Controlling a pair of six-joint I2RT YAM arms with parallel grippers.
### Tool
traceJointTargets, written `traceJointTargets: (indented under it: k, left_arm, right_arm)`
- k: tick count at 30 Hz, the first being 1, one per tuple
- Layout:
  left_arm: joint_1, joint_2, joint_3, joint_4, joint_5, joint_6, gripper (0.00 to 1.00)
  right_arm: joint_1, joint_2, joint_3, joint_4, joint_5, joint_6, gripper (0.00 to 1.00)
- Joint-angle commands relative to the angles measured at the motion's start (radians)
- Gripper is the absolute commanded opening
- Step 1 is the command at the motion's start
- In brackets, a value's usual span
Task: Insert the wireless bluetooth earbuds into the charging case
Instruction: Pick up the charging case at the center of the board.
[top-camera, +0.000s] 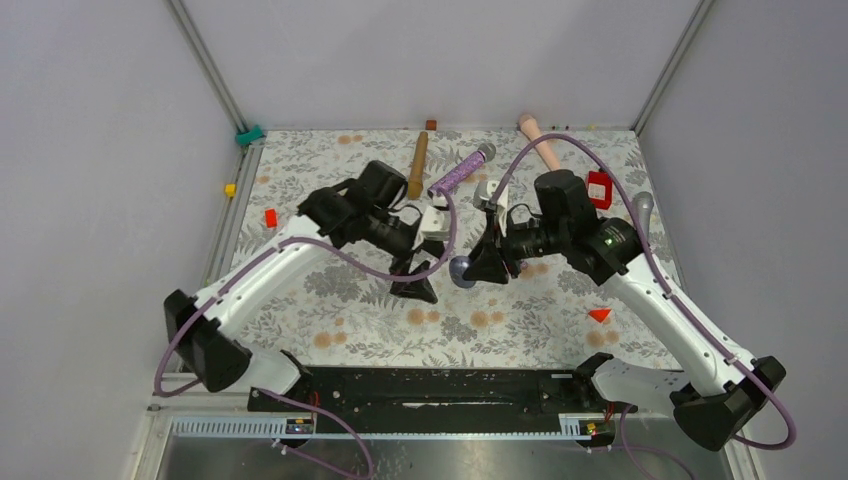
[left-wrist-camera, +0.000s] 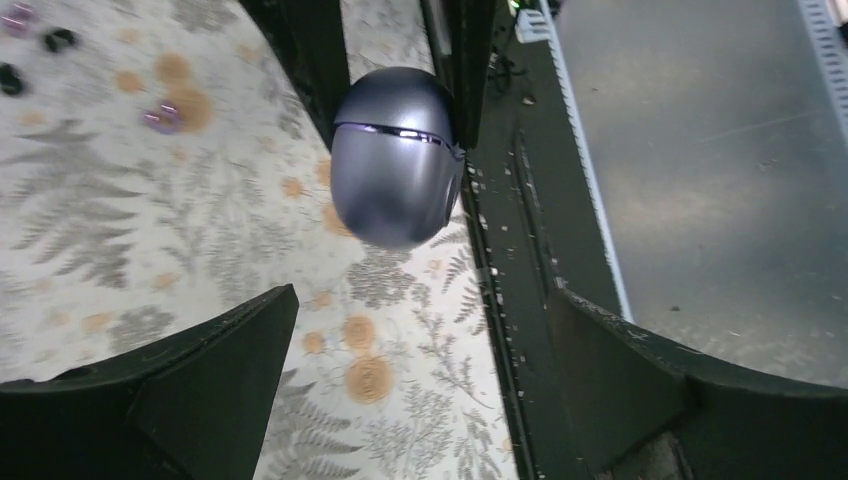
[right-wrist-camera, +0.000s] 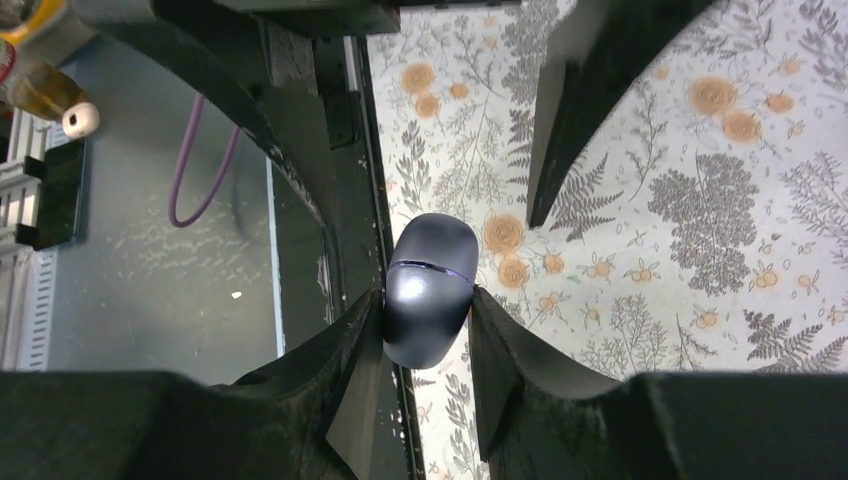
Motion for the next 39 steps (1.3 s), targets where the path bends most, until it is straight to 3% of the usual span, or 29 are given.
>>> traceJointTargets:
  k: [1,8,11,15,22,39]
  left_arm:
    - [-0.042,0.092,0.037,-0.100,0.081,0.057,0.98]
    - [-0.044,0.160,0.105,-0.124,0.163,0.024,0.89]
    - [-0.042,0.152,0.086,-0.038,0.193,-0.050,0.82]
    - [-0.045,0.115,0.015,0.047,0.211,-0.081,0.82]
    - [-0.056,0.111,-0.008,0.051,0.195,-0.078,0.80]
    - [-0.087,0.107,-0.020,0.062,0.186,-0.085,0.50]
  right_arm:
    - [-0.004,-0.011,-0.017,-0.036,-0.015,-0.102,0.33]
    - [-0.003,-0.059,-0.110,0.039,-0.031,-0.117,0.33]
    - [-0.003,-0.113,-0.173,0.134,-0.035,-0.083,0.32]
    - [-0.003,-0.119,-0.185,0.160,-0.045,-0.064,0.31]
    - [-0.003,-0.060,-0.170,0.158,-0.108,-0.034,0.31]
    - [-0.003,-0.037,-0.173,0.156,-0.089,-0.041,0.31]
